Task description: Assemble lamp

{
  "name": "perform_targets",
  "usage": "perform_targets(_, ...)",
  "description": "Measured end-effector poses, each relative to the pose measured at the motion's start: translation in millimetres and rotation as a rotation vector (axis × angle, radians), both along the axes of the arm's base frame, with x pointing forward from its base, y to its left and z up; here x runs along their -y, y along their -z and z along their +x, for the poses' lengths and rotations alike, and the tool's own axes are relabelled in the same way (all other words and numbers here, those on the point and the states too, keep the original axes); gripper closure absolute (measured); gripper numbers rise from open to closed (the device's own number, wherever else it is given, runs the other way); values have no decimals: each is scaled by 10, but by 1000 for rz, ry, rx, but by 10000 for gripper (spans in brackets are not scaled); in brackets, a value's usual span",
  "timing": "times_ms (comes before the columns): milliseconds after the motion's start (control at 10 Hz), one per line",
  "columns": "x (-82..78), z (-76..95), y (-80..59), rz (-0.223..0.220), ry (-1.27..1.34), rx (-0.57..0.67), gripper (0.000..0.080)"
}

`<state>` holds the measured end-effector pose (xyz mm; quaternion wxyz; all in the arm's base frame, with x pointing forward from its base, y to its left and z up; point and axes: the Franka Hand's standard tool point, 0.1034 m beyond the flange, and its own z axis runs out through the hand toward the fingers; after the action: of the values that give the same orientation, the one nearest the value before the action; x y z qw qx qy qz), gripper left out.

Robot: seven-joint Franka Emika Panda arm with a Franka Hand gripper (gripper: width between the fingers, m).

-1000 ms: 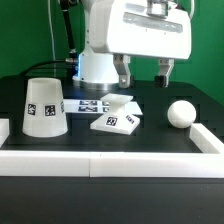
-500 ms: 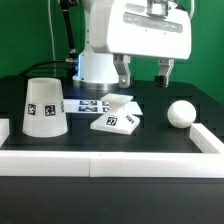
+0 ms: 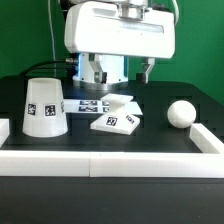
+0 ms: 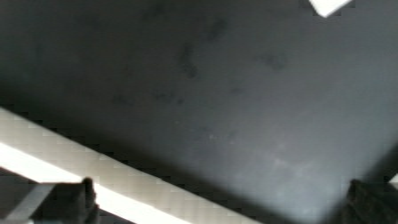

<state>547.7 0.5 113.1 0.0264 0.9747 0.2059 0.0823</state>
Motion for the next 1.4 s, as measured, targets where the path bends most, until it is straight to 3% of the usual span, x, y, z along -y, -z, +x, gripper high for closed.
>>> perform_targets(400, -42, -2, 9, 56, 207, -1, 100)
perform_targets(800, 46, -333, 44, 155, 640, -138, 100)
perform_targets(1000, 39, -531, 164, 159, 724, -118, 100)
perform_targets(1400, 29, -562, 182, 166, 777, -129, 100)
